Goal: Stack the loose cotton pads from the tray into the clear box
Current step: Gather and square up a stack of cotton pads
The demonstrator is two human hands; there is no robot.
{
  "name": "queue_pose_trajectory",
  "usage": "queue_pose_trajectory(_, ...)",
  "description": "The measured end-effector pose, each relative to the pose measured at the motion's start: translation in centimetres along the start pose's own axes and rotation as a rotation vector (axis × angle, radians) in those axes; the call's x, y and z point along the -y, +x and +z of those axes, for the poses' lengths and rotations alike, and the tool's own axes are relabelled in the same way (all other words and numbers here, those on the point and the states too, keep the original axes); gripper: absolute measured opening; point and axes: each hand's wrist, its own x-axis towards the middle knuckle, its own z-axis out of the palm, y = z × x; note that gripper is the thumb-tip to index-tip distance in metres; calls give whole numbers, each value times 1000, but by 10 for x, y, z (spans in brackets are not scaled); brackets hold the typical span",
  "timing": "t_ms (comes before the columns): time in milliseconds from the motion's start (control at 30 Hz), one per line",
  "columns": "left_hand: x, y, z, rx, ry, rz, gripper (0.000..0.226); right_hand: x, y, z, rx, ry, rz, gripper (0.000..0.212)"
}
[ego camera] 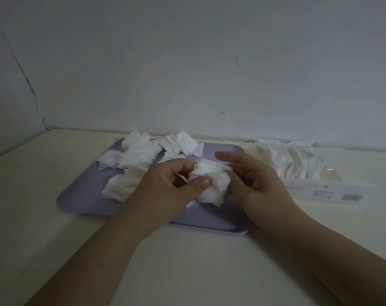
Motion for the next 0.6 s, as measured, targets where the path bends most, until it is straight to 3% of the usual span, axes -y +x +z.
queue_pose_trajectory(100,1,1,1,-72,4,-18,25,5,-3,1,51,181,51,37)
queue_pose_trajectory(167,5,1,1,-33,8,-33,30,1,-4,1,56,2,33,59)
queue_pose_trajectory(267,11,3,-3,-6,76,-67,36,-1,-3,3,-53,-251,-17,58)
queue_pose_trajectory(400,13,4,-6,35,112,-65,57,-3,-3,0,-50,-299,-33,54)
queue_pose_trajectory(500,15,3,-7,131,49,-50,87,-4,-1,-1,1,-273,-46,56)
queue_pose_trajectory(600,14,3,-6,136,109,-21,75,-7,0,-4,81,-321,-83,56)
